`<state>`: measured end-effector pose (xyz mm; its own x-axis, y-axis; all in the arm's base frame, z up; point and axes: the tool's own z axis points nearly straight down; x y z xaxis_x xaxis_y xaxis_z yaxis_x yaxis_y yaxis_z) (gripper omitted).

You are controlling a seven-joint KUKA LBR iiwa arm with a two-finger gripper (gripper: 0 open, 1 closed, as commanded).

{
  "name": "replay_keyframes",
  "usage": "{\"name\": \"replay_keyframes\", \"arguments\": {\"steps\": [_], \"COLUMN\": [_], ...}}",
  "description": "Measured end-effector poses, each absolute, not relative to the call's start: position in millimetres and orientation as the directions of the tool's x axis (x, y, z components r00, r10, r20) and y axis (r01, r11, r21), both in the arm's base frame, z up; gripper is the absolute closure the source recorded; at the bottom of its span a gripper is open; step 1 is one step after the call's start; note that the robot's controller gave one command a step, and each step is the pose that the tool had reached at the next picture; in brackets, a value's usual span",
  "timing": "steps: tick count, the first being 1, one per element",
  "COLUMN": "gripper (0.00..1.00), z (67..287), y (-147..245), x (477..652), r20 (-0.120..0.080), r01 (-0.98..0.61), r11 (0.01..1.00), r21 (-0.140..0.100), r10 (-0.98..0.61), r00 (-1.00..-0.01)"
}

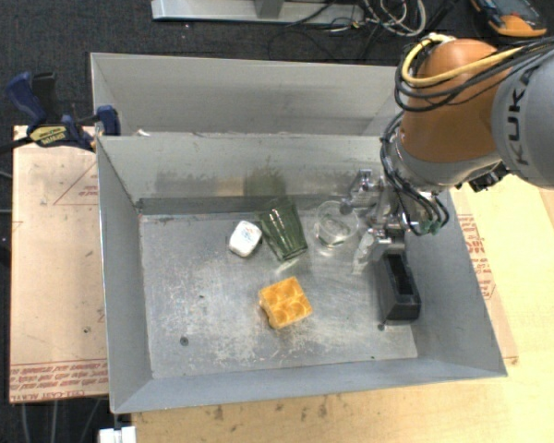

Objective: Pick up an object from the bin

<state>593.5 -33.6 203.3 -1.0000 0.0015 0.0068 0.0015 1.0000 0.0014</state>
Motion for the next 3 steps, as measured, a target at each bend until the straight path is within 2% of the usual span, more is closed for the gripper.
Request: {"name": "replay_keyframes", "arguments": {"steps": [1, 2, 3], "gripper": [0.00, 0.00, 0.00], "z": [208, 154, 147], "y": [-34, -4, 44], "x": [595.1, 576.5, 552.4], "r20": [-0.001, -0.003, 0.001], "r01": [0.000, -0.121, -0.354], "r11": [1.000, 0.993, 0.935], "r21": [0.001, 0.000, 0.001], "r10": [0.000, -0.121, -0.354], "r00": [-1.000, -0.993, -0.935]}}
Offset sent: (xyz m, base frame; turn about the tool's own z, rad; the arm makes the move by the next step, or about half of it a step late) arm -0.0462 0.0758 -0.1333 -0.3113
